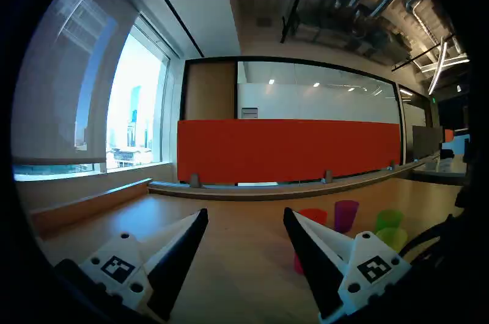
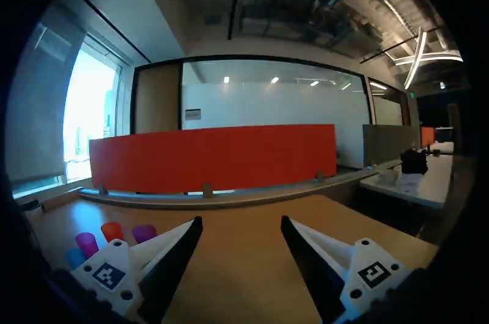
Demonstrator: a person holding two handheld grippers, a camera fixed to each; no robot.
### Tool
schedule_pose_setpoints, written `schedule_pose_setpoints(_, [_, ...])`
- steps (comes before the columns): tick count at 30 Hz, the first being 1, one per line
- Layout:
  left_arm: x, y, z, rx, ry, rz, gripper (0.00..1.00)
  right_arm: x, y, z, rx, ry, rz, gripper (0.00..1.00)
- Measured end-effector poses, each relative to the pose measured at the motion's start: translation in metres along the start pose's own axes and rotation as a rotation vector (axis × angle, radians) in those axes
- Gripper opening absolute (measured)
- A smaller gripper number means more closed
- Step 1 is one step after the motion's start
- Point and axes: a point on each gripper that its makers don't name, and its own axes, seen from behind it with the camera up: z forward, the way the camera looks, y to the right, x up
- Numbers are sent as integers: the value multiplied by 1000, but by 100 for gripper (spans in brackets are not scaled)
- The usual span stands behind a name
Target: Pour water
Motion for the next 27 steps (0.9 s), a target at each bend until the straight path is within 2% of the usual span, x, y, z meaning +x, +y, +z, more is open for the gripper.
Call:
schedule_pose_setpoints(5, [-15,-5,0,5,-22,-4,92,-2,-2,-1,-3,-8,-13,99])
schedule_pose_setpoints(14, [-20,-2,1,2,-18,16,92,-1,-6,-2,-5,-12,-38,99])
schedule_pose_setpoints(27, [-32,-6,4,6,-36,-2,92,3,-6,-2,-12,-12,-47,99])
